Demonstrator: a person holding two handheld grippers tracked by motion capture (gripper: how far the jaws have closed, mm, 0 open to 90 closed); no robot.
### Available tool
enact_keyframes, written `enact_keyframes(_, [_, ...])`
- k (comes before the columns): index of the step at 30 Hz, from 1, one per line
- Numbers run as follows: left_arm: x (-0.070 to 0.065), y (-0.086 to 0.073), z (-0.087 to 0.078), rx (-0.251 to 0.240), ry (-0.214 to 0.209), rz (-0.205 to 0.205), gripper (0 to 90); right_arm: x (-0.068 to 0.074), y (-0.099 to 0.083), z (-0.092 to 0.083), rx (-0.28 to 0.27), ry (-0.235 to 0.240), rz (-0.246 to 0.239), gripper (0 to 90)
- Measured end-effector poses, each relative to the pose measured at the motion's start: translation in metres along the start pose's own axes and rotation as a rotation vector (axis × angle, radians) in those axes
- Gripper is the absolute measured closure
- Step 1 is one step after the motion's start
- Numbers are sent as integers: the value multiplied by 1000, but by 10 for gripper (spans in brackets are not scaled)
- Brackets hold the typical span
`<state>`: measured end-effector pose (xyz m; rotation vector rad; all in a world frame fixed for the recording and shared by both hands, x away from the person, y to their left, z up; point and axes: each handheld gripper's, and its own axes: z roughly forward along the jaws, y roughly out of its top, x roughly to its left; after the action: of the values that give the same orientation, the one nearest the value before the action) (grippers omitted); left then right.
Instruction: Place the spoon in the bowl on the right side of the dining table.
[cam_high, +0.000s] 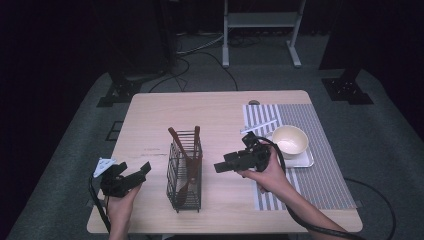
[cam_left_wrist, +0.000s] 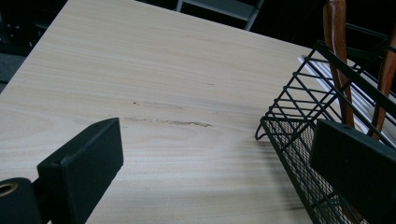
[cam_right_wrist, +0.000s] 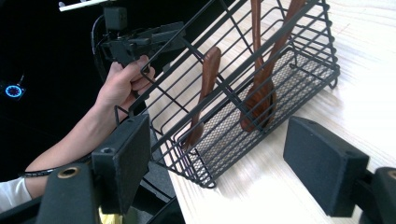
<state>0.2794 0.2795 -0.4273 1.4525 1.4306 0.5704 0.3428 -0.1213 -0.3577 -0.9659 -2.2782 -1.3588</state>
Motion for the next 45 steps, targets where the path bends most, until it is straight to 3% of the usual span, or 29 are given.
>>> enact_keyframes(31, [1,0,-1,-3,4,-8,22,7,18,28,29,4,-10,249])
enact_keyframes(40, [2,0,-1,-2,6,-5,22,2,24,36,26,8,8,320])
enact_keyframes(45, [1,1,-2,-3,6,-6,22,2,26,40,33,6,18,406])
